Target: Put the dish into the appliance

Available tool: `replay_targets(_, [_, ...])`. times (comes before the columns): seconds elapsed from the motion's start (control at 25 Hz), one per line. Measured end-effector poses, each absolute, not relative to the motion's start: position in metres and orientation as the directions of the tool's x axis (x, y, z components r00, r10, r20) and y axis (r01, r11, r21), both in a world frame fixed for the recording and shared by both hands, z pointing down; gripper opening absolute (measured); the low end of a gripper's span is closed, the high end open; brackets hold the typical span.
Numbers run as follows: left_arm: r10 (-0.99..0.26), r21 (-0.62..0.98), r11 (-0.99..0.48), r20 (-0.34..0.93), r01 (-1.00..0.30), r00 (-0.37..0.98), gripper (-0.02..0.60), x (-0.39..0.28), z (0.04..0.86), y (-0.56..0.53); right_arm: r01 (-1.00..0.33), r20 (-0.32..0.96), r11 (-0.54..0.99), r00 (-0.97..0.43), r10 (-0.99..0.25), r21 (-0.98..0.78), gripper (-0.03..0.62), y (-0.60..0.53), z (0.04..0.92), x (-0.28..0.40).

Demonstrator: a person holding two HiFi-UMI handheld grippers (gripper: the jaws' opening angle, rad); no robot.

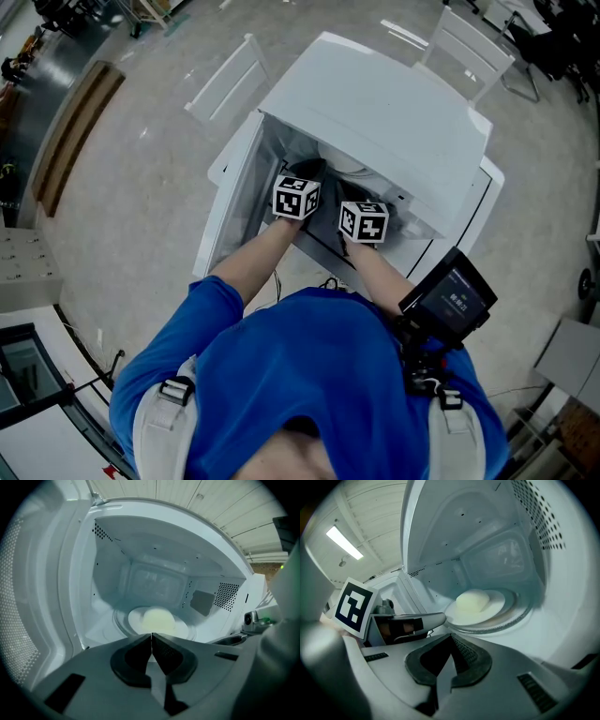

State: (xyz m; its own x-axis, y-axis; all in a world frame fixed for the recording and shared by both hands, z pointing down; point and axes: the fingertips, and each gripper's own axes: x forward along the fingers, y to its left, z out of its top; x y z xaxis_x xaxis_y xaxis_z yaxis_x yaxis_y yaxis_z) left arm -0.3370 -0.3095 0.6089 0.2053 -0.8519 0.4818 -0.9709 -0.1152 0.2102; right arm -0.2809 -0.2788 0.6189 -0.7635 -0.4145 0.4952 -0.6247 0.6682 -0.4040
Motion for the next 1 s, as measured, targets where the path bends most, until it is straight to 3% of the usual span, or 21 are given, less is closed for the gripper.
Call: replay_targets(1.0, [-0.850, 0.207, -0.128, 0.482, -0.970, 0.215, 0.006, -0.337, 0.617, -0.326, -0.642, 0.494, 0.661, -0.751, -0.438, -0.390, 0.002, -0.285, 0.618, -0.274])
